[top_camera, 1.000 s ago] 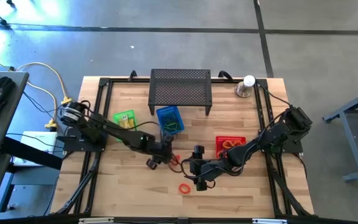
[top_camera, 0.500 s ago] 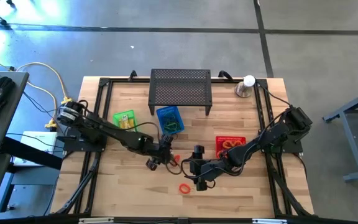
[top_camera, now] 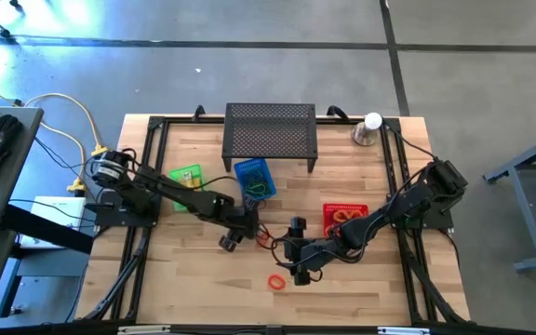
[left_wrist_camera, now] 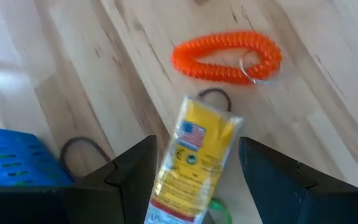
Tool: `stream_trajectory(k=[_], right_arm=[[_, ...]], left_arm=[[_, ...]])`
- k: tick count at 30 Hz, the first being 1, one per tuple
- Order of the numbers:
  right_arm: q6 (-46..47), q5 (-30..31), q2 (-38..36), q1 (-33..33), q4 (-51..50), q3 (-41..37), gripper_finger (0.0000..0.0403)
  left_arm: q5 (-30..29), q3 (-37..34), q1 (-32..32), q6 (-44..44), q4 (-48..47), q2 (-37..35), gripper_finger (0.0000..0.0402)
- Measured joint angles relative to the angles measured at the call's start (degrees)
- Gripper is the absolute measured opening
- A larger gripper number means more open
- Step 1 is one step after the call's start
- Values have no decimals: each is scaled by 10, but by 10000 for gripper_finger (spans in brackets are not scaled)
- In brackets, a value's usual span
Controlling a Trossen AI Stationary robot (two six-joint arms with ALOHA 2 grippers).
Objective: Pick & Place Office Desk Supplies
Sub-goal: Put the yellow crayon box into the green basket
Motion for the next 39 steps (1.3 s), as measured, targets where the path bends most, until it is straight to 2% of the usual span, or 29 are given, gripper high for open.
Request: stream_trajectory(k=[20,31,35,39], right_arm=[[0,0,0,0,1,0,290],[0,0,0,0,1,0,290],[0,0,0,0,0,0,290],[0,0,0,0,-3,0,290]], left_arm=[[10,2,8,3,-12,34,215],[1,1,-9,4,-18,30,141],[-47,-3,-25,4,-37,4,131],[-139,-1,-53,-19,-61,-45,130]])
